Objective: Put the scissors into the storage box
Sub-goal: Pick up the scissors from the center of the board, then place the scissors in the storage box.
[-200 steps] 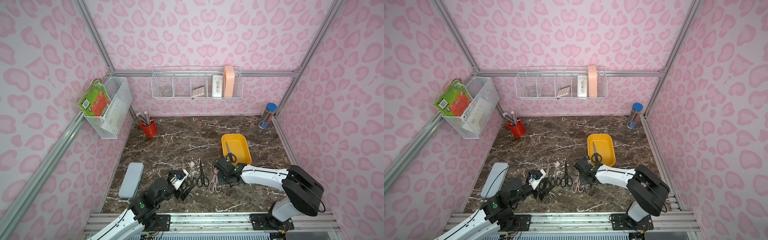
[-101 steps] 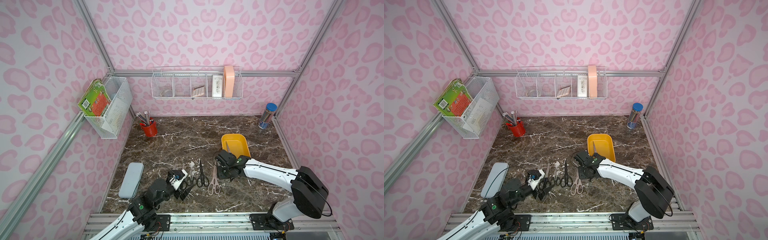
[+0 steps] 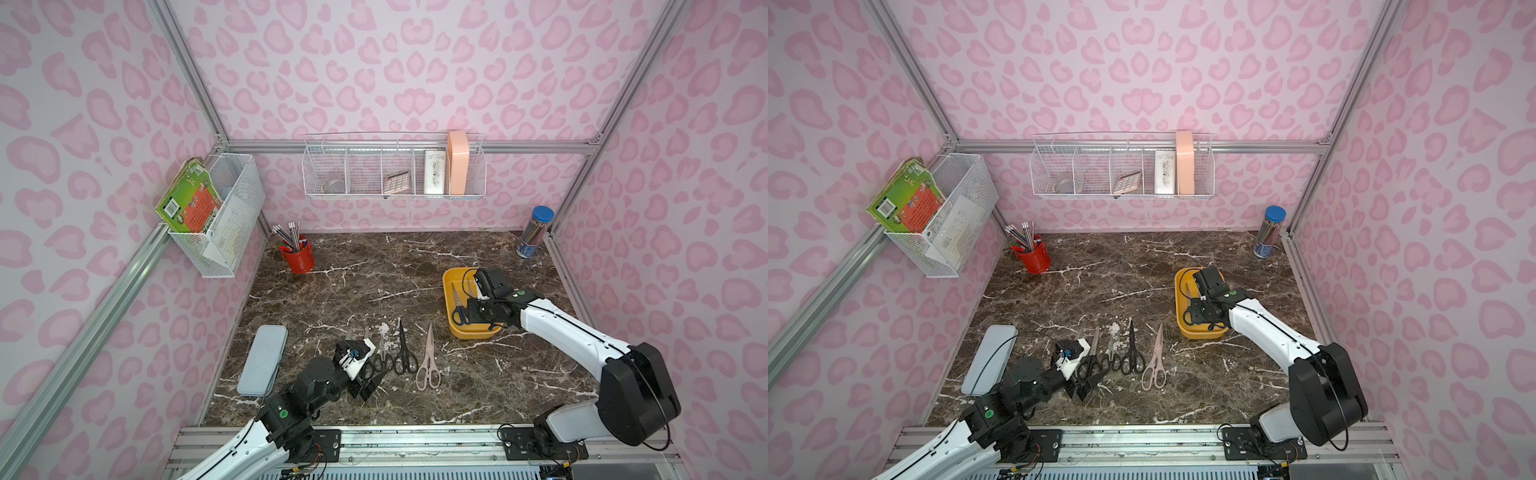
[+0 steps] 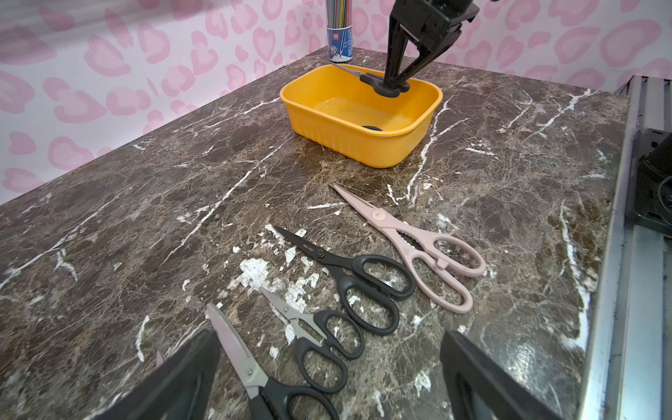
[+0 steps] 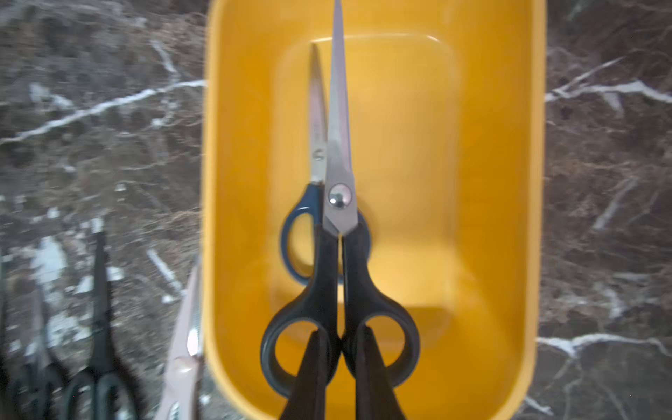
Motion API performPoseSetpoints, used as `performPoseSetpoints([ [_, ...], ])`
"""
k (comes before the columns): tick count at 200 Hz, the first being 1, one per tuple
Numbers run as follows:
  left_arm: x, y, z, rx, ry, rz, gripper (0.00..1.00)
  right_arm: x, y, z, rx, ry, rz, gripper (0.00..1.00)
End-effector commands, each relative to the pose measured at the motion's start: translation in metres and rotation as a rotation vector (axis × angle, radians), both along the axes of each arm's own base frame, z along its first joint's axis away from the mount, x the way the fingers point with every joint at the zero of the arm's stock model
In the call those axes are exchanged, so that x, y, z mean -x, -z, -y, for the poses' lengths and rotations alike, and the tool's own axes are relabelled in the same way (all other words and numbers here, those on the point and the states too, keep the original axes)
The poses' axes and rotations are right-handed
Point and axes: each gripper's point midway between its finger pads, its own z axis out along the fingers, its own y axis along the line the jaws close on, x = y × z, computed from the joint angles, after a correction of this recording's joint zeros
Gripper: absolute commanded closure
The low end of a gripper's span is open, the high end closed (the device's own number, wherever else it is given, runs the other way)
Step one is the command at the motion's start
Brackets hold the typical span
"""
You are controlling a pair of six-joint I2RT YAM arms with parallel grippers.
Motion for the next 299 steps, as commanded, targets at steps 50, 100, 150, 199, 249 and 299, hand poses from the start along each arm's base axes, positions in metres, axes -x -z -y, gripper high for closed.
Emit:
performPoseSetpoints([
  [50,-0.016,-0.006,-0.018,0.016,-0.160,-0.021,0.01,-0.042,0.034,0.021,0.152,-0.068,0.034,0.92],
  [100,-0.030,-0.013,-0.044,0.033,-0.379,-0.111,0.01,-0.057,0.018,0.016,0.149,-0.057,0.074,0.59],
  [150,-0.025,-0.006,-0.066,-0.004,-0.544,-0.299,0.07,-0.023,-0.034,-0.027,0.072,-0.145,0.139,0.58],
  [199,0.005,0.021,-0.063,-0.052,-0.495,-0.511,0.08,0.115,-0.021,-0.150,-0.212,-0.463,-0.036,0.61],
  [249,0.006,0.036,-0.060,-0.037,-0.465,-0.493,0.08,0.183,0.014,-0.173,-0.211,-0.531,-0.259,0.64],
  [299,0.008,0.034,-0.063,0.014,-0.462,-0.463,0.06,0.172,0.041,-0.126,-0.122,-0.370,-0.297,0.68],
])
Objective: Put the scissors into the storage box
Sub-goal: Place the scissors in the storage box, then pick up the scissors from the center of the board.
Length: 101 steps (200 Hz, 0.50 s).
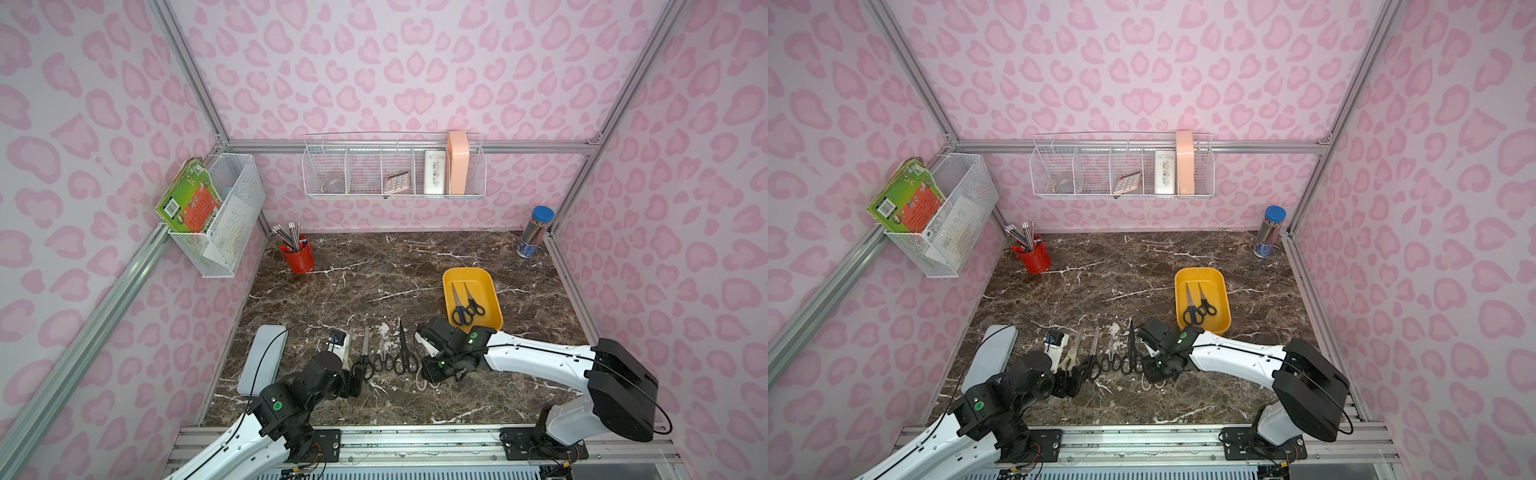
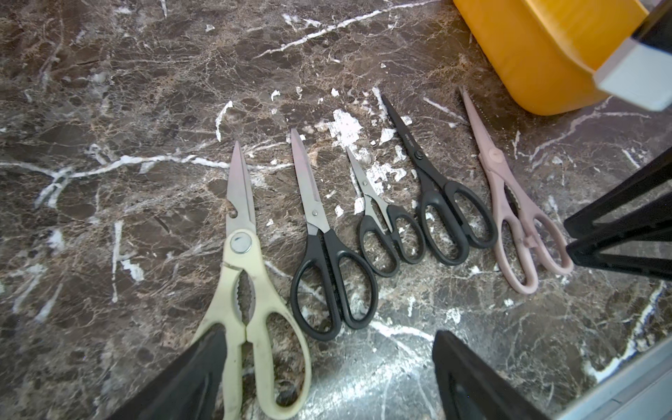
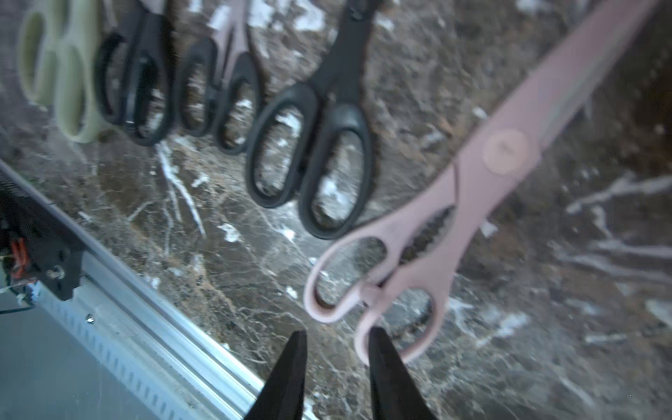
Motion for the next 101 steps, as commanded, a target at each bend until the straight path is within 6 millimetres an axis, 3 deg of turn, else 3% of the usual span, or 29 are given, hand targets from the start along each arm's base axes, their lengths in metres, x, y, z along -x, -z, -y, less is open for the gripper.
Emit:
performPoseSetpoints([
  [1,0.000,-0.004,0.002,0.029,0.004,0.025,0.06,-0.002,0.005,0.016,0.033,0.072,-0.016,0.68],
  [50,0.001,-0.006,0.005,0.053,0.039,0.060,0.02,0.003,0.025,0.027,0.059,0.077,-0.055,0.68],
  [101,0.002,-0.006,0.007,0.060,0.050,0.056,0.02,-0.010,0.034,0.027,0.106,0.118,-0.041,0.74],
])
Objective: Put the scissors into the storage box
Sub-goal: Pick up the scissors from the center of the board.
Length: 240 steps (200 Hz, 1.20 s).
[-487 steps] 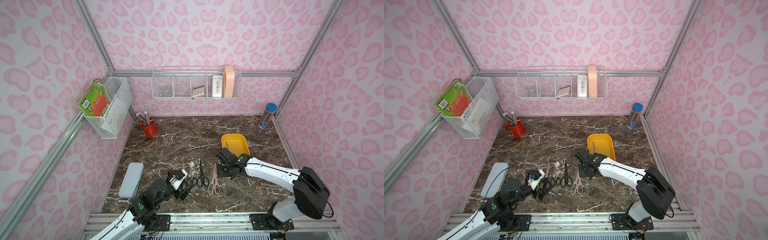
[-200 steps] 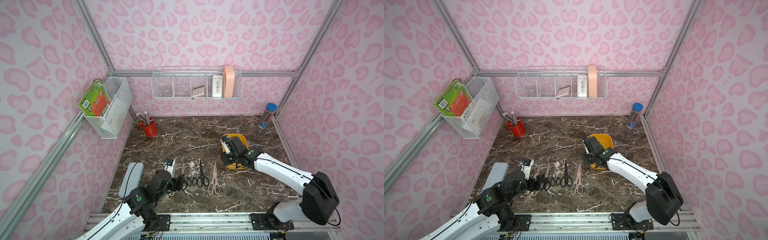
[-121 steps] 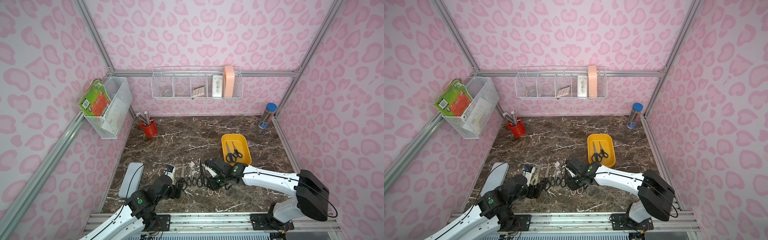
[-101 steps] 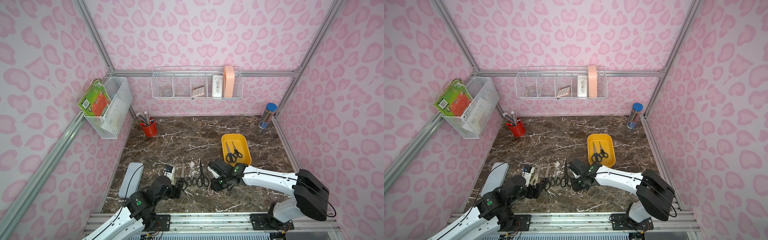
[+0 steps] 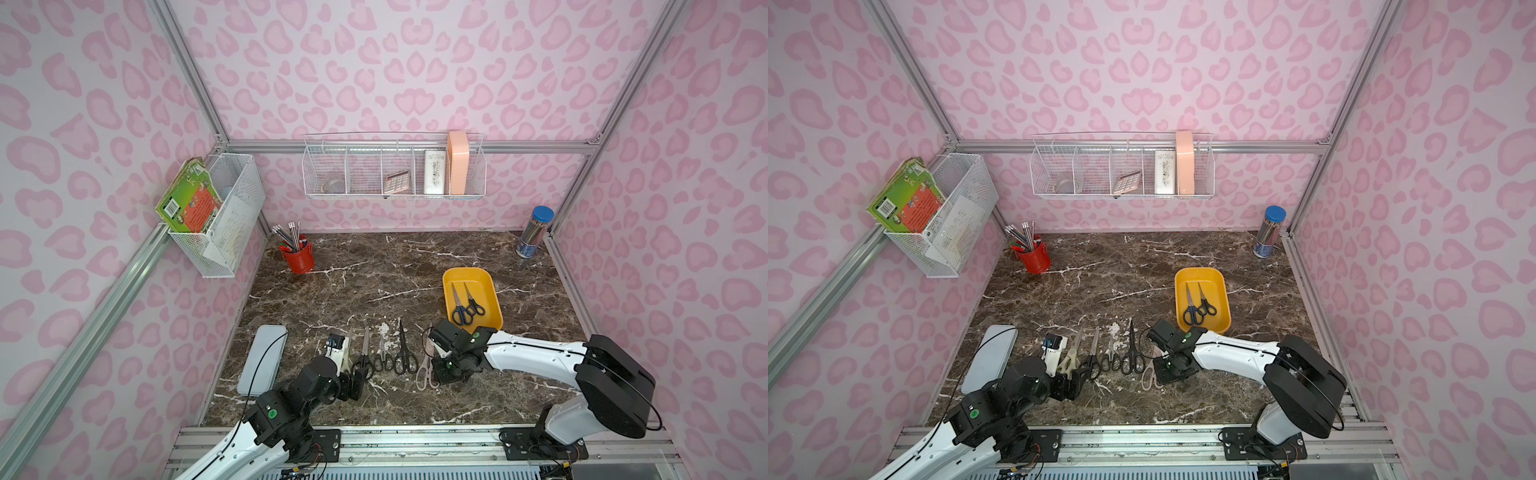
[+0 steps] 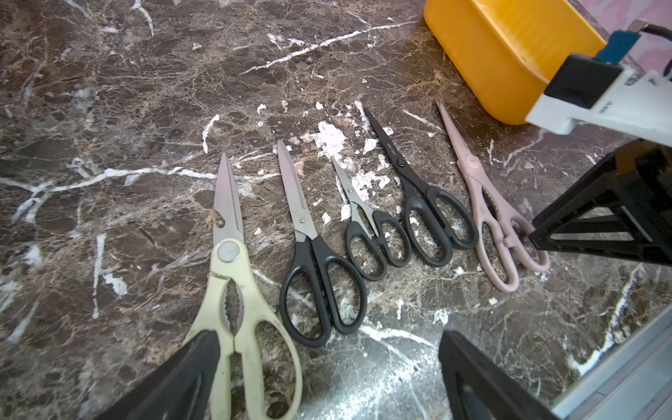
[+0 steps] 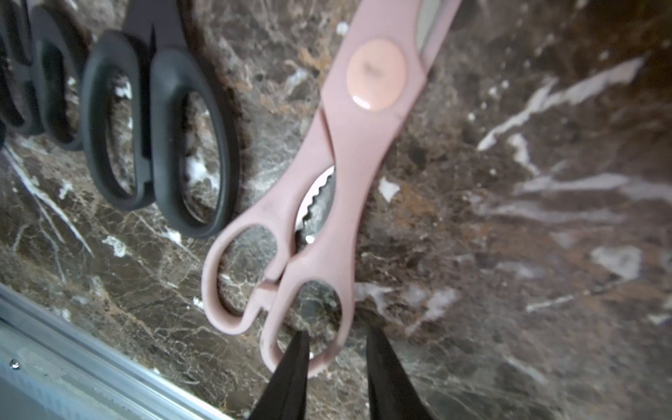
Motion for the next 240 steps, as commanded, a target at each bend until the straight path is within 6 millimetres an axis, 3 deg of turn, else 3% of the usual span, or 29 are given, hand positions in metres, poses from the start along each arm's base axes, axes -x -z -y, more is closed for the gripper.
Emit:
performPoseSetpoints([
  [1,-0.001,-0.003,0.002,0.007,0.012,0.010,0.01,-0.005,0.005,0.002,0.027,0.024,0.013,0.74],
  [52,0.000,-0.003,0.002,0.013,0.013,0.015,0.01,-0.007,0.018,0.022,0.128,0.035,0.032,0.88],
  [85,0.000,-0.004,0.002,0.018,0.010,0.021,0.01,-0.013,0.011,0.022,0.134,0.026,0.064,1.00],
  [113,0.000,-0.006,0.002,0.018,0.018,0.028,0.02,-0.023,-0.004,0.016,0.108,-0.001,0.111,1.00],
  [128,0.001,-0.009,0.006,0.022,0.045,0.035,0.07,-0.030,-0.014,0.013,0.088,-0.027,0.148,1.00],
  [140,0.002,-0.013,0.008,0.028,0.059,0.041,0.13,-0.037,-0.028,0.009,0.063,-0.049,0.189,1.00],
  [165,0.000,-0.027,0.009,0.025,0.073,0.071,0.16,-0.063,-0.065,0.008,-0.012,-0.059,0.276,1.00],
  [202,-0.005,-0.060,0.019,0.020,0.135,0.151,0.16,-0.121,-0.102,0.055,0.055,-0.016,0.413,1.00],
  [240,-0.010,-0.078,0.036,0.027,0.201,0.176,0.15,-0.168,-0.095,0.127,0.125,0.035,0.412,1.00],
])
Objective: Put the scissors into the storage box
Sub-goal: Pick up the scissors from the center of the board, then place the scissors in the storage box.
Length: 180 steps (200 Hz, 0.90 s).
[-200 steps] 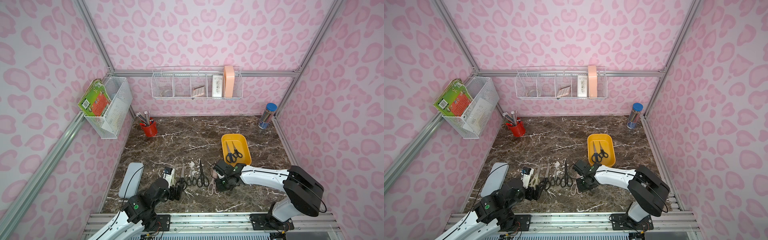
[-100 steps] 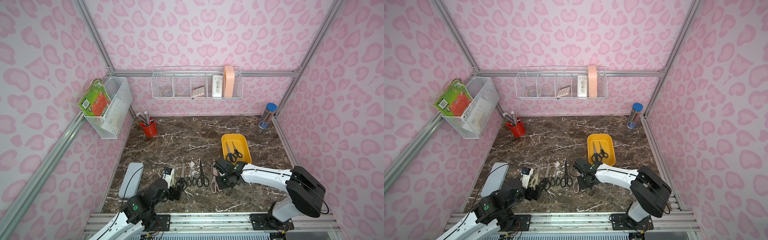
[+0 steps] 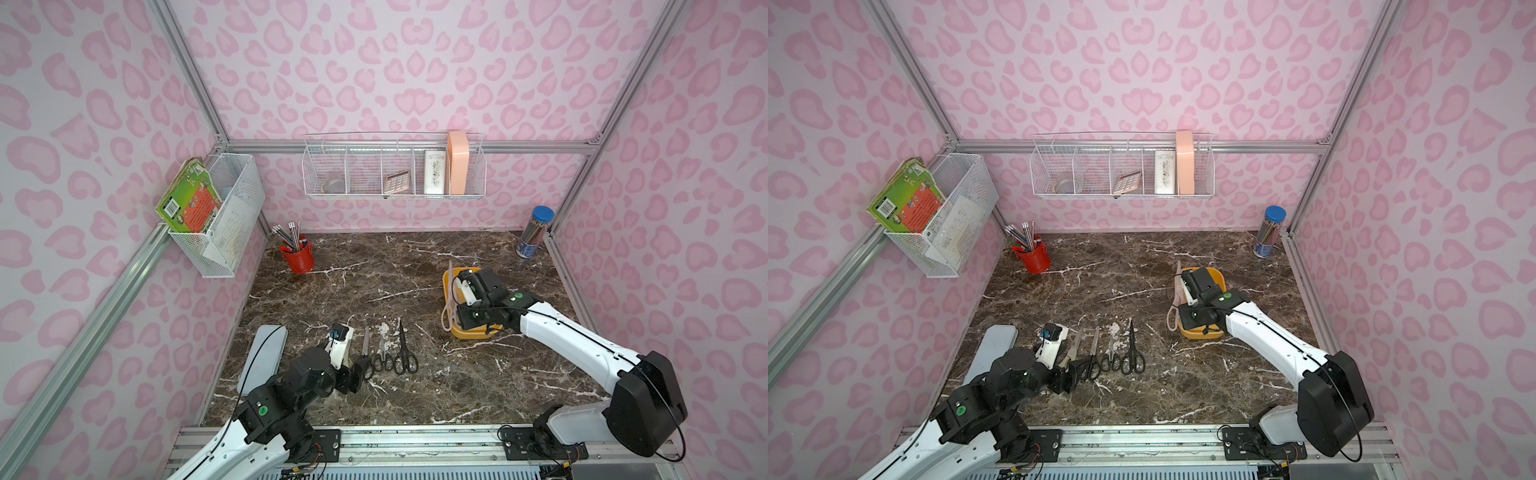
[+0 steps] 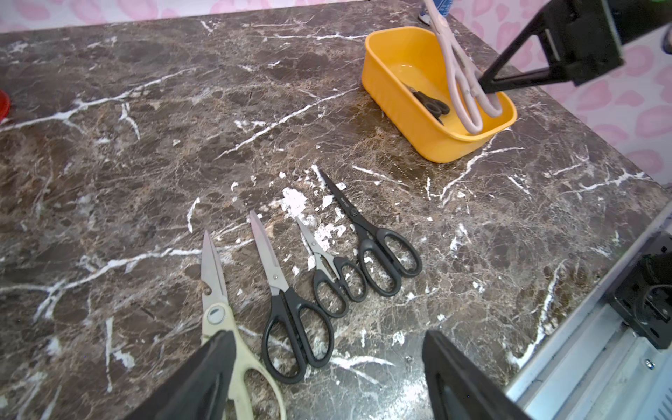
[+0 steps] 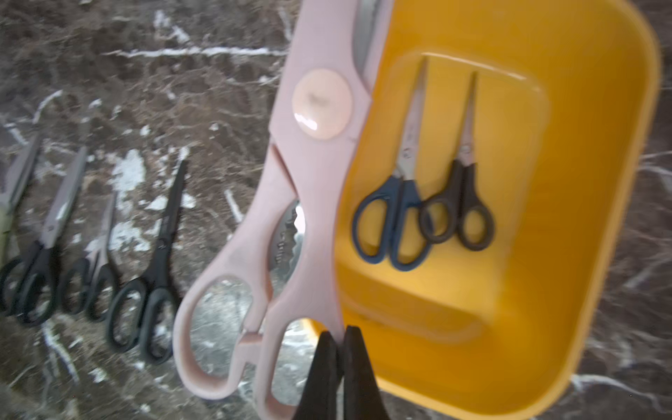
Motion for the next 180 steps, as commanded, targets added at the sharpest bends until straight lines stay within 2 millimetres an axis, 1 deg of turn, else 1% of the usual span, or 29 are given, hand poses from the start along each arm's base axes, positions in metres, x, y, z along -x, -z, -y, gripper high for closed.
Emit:
performPoseSetpoints([
  [1,-0.003,-0.013,0.013,0.003,0.062,0.043,0.14,-0.014,0.007,0.035,0.084,-0.056,-0.007,1.00],
  [12,-0.004,-0.010,0.014,-0.005,0.064,0.037,0.14,-0.023,0.010,0.046,0.098,-0.060,-0.006,1.00],
  [26,-0.006,-0.006,0.016,-0.005,0.065,0.036,0.13,-0.033,0.013,0.051,0.104,-0.052,-0.006,1.00],
  [44,-0.007,-0.005,0.016,0.008,0.061,0.048,0.13,-0.040,0.020,0.048,0.120,-0.071,-0.022,1.00],
  [61,-0.008,-0.004,0.014,0.019,0.045,0.064,0.12,-0.046,0.033,0.048,0.149,-0.079,-0.035,1.00],
  [87,-0.009,-0.001,0.004,0.025,0.000,0.079,0.12,-0.055,0.045,0.045,0.166,-0.080,-0.028,1.00],
  [120,-0.004,0.012,-0.006,0.026,-0.032,0.068,0.11,-0.055,0.059,0.032,0.176,-0.111,-0.042,1.00],
  [138,-0.001,0.018,-0.011,0.024,-0.043,0.060,0.11,-0.050,0.068,0.021,0.180,-0.133,-0.052,1.00],
  [168,0.001,0.026,-0.018,0.023,-0.064,0.059,0.10,-0.042,0.082,0.012,0.150,-0.127,-0.066,1.00],
  [180,0.002,0.028,-0.019,0.025,-0.069,0.056,0.10,-0.042,0.085,0.009,0.148,-0.128,-0.064,1.00],
])
